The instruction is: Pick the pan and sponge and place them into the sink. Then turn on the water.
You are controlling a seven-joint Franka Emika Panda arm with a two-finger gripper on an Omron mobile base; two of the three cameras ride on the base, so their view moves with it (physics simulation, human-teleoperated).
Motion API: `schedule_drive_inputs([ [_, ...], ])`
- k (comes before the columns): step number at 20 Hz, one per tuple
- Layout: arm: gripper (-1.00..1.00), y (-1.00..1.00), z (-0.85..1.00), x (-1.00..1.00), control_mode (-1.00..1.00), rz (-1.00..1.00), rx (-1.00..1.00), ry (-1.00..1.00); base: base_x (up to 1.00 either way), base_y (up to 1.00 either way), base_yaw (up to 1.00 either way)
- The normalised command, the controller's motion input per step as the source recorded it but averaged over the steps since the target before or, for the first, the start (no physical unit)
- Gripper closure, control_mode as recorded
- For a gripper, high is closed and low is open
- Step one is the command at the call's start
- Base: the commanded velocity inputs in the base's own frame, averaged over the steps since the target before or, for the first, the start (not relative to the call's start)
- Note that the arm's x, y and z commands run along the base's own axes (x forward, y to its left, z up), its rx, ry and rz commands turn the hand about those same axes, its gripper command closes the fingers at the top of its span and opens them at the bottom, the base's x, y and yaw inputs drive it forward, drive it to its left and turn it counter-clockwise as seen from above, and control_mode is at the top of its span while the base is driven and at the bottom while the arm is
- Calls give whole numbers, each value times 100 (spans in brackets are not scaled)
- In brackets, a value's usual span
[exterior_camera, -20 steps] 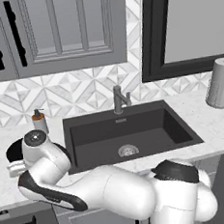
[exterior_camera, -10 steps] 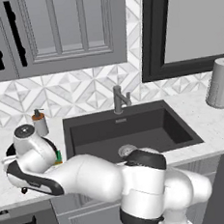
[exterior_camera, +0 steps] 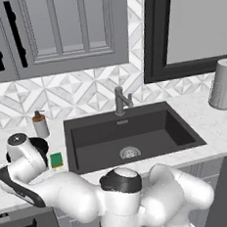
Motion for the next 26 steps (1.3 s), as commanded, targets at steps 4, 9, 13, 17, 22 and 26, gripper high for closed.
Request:
schedule_drive_inputs([
  [4,-100,22,-42,28,-100,-2,0,9,0,0,0],
  [9,-100,24,-49,18,-100,-2,0,8,0,0,0],
  [13,100,33,-48,6,-100,-6,-3,9,0,0,0],
  [17,100,24,-53,-2,-100,-17,-7,6,0,0,0],
  [22,100,0,-68,-22,-100,-25,0,0,0,0,0],
  [26,100,-11,-60,-46,-100,-30,0,0,0,0,0],
])
